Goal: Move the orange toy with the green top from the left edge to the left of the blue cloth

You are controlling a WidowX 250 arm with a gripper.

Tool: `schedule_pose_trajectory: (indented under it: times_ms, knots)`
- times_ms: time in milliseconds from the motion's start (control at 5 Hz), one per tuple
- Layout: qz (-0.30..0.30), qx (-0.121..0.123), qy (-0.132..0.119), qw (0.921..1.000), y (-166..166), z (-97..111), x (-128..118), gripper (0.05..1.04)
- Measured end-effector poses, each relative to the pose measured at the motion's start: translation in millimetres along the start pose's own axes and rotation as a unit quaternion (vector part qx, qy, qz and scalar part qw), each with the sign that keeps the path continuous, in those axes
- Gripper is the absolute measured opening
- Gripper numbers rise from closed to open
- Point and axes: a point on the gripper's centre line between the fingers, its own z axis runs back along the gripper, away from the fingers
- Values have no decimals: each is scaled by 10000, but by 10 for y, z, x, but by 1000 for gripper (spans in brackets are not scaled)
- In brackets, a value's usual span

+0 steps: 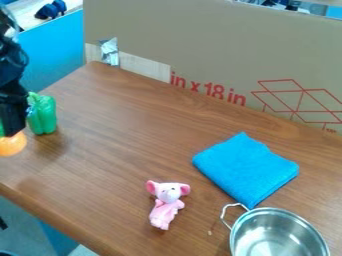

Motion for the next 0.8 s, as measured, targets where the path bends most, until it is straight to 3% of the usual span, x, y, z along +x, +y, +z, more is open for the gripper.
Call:
schedule_pose_trajectory:
  times_ms: [200, 400, 600, 800]
  knots:
    - [-1073, -73, -120, 9941, -488, 93, 215, 629]
    - [-1480, 17, -574, 9873, -710, 249, 501, 630]
    - [-1875, 56, -804, 9790, -905, 207, 779, 630]
    - [-2140, 74, -809, 9735, -1024, 143, 975, 629]
